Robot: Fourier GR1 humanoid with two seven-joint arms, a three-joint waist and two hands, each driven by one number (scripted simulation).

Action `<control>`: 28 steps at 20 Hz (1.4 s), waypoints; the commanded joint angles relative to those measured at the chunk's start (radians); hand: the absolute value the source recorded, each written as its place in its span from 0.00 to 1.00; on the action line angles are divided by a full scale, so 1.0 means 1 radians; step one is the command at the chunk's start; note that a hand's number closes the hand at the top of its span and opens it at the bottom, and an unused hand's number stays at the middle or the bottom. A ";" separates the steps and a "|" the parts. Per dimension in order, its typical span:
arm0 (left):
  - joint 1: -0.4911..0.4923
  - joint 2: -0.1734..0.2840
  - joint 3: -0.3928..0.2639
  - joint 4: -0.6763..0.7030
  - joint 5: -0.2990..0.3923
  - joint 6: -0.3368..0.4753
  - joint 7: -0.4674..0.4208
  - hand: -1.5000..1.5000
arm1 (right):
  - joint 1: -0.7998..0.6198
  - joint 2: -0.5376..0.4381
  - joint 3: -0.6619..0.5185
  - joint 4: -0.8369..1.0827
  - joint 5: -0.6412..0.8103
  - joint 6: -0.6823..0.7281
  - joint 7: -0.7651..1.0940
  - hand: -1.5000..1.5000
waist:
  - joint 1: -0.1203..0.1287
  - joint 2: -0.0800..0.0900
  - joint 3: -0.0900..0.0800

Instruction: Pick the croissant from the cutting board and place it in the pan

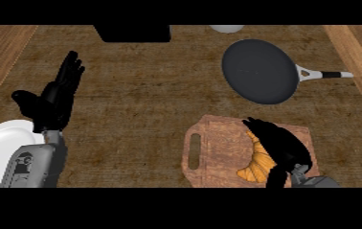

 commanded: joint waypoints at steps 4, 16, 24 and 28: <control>-0.005 0.028 0.040 -0.028 0.025 -0.030 0.029 0.50 | -0.074 0.052 0.005 0.149 0.036 -0.013 -0.059 1.00 | 0.004 0.000 0.000; 0.021 -0.013 0.029 0.074 -0.014 -0.028 -0.095 0.50 | -0.026 0.040 0.043 0.105 0.117 -0.085 -0.171 1.00 | -0.002 0.001 0.000; 0.066 -0.041 -0.011 -0.063 -0.027 0.004 -0.013 0.50 | -0.043 0.272 0.445 -0.033 0.115 -0.188 0.233 1.00 | 0.010 -0.003 0.000; 0.028 -0.037 -0.001 -0.011 -0.022 0.000 -0.013 0.50 | -0.094 0.275 0.461 -0.138 0.254 -0.358 0.220 1.00 | -0.005 -0.005 0.000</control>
